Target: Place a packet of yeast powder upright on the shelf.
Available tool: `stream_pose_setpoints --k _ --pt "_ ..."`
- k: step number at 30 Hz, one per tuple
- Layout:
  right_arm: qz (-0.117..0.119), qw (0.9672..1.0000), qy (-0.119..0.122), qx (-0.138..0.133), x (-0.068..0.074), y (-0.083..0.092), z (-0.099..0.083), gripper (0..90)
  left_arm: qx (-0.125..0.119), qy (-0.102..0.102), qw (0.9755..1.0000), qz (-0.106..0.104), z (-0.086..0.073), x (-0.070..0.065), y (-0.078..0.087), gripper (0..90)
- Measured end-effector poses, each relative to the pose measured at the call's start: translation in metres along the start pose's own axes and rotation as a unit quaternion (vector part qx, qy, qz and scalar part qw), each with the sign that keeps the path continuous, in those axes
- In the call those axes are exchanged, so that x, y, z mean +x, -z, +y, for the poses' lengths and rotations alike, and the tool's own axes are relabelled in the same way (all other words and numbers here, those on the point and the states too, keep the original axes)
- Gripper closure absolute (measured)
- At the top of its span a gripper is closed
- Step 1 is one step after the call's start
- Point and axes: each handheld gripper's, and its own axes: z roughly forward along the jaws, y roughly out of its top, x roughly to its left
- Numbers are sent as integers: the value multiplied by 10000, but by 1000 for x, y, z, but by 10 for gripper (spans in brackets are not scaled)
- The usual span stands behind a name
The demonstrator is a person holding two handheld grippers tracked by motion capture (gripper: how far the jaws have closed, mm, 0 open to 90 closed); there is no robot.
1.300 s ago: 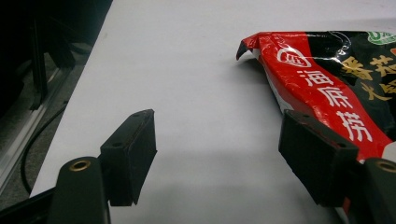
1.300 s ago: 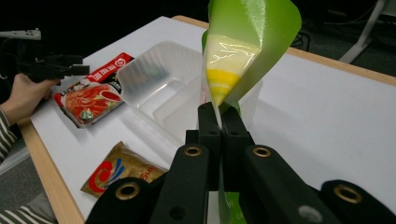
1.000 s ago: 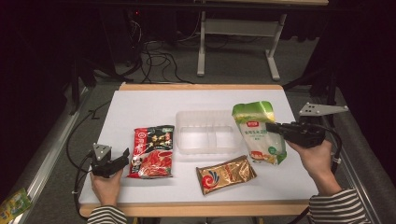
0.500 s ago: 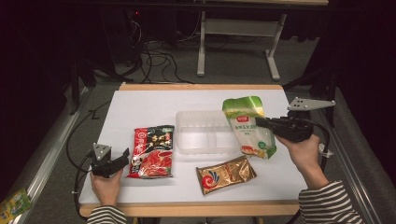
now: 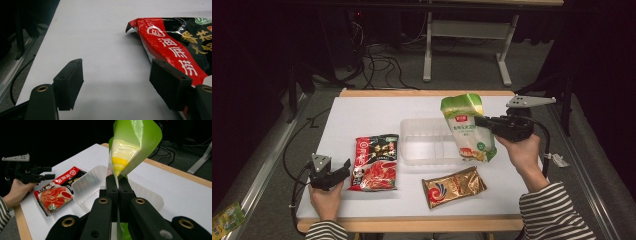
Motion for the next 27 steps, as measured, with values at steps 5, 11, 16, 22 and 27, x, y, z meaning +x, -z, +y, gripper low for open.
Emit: stream_pose_setpoints --k 5,11,16,22,27 --pt "-14 10000 5 -6 0 -10 4 900 1 1 10000 -1 0 0 0 277" --pt "-84 9999 -81 8 -1 -24 9 900 0 2 10000 -3 0 0 0 277" --pt "-138 9998 -163 5 -4 -37 12 900 -1 -1 10000 -4 0 0 0 277" --pt "-273 9992 -275 31 -10 -49 13 900 -5 -8 10000 -4 0 0 0 278" --pt "-374 9987 -342 65 -15 -59 13 900 1 -8 10000 -4 0 0 0 277"
